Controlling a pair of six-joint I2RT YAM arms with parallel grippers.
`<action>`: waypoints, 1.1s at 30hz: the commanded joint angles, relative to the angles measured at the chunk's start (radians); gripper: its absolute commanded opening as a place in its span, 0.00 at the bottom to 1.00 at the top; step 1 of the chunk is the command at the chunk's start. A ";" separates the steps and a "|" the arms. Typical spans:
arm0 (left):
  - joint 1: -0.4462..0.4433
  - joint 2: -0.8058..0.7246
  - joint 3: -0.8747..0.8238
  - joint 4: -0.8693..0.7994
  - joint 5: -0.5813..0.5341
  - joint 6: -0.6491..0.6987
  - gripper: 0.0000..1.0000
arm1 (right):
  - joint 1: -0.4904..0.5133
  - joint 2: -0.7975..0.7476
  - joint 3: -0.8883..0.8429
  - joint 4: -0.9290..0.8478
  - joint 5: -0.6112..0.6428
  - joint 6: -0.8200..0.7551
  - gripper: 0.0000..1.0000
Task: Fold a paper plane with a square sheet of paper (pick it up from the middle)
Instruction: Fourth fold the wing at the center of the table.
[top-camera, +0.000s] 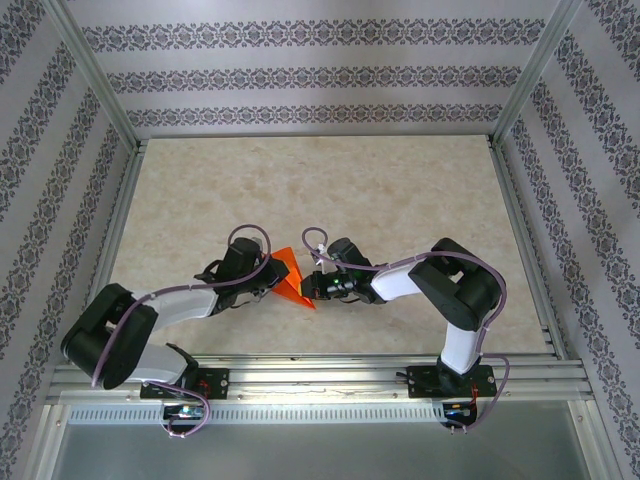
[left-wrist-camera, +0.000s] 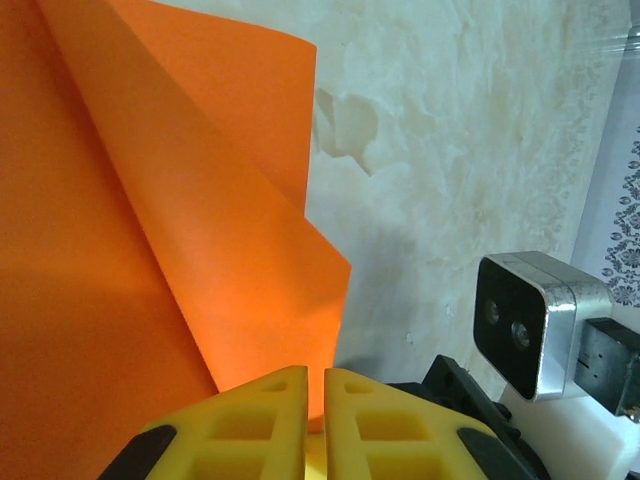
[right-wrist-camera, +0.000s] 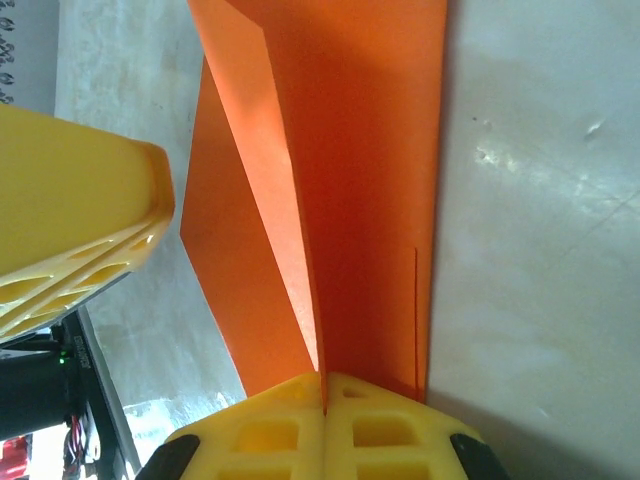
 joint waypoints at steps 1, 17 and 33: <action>0.005 0.032 0.020 0.070 0.026 0.023 0.14 | -0.005 0.024 -0.027 -0.008 0.011 0.015 0.00; 0.022 0.123 0.026 0.122 0.034 0.018 0.12 | -0.005 0.031 -0.030 -0.031 0.020 0.020 0.00; 0.039 0.177 0.026 0.161 0.024 0.016 0.11 | -0.006 0.045 -0.019 -0.047 0.015 0.030 0.00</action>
